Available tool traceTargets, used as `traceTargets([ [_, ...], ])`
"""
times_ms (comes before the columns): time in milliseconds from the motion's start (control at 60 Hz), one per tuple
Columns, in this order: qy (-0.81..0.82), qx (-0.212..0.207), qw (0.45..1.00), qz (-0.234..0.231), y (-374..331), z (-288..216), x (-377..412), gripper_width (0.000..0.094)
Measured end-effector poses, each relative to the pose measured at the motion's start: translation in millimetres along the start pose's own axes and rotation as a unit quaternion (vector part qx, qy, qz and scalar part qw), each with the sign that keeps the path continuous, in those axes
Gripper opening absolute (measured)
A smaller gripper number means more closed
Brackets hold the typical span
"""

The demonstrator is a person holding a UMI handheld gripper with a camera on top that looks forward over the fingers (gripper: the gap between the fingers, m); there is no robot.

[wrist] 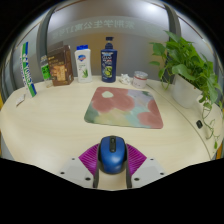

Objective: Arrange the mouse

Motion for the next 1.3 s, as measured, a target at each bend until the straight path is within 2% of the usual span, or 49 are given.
traceTargets([
  [100,0.010,-0.021,1.000,-0.018,-21,-36,0,0.0370],
  [233,0.022,-0.105,0.993,-0.043,-50,-133,-5,0.0372],
  [317,0.032,-0.140,0.989,-0.042,-38,-186,-15,0.0372],
  [383,0.039,-0.143,0.988,-0.034,-7,-206,-23,0.0371],
  [467,0.048,-0.111,0.992,-0.025,44,-204,-29,0.0369],
  [567,0.060,-0.050,0.997,-0.016,98,-176,-30,0.0367],
  [667,0.053,-0.015,0.998,0.003,131,-148,-33,0.0377],
  [767,0.047,0.001,0.999,0.005,142,-134,-31,0.0471],
  [850,0.040,-0.011,0.999,0.018,137,-138,-34,0.0573],
  [883,0.038,-0.013,0.999,0.022,132,-139,-35,0.0666],
  [933,0.035,-0.016,0.999,0.023,121,-142,-34,0.0860],
  [983,0.034,-0.018,0.999,0.024,105,-145,-34,0.0828],
  [1067,0.032,-0.031,0.999,0.031,68,-153,-36,0.0860],
  [1300,0.031,-0.066,0.996,0.057,-61,-152,-39,0.0854],
])
Point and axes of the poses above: the point between the fingertips, and its own axes, seen from behind it with the camera up: x to the left, z down, y forward, the way the camera looks, the point moved 5 cm from there along -y, backward, against the way the camera looks, and after that the axes turned 6 degrees about z, right-handed, at the moved point
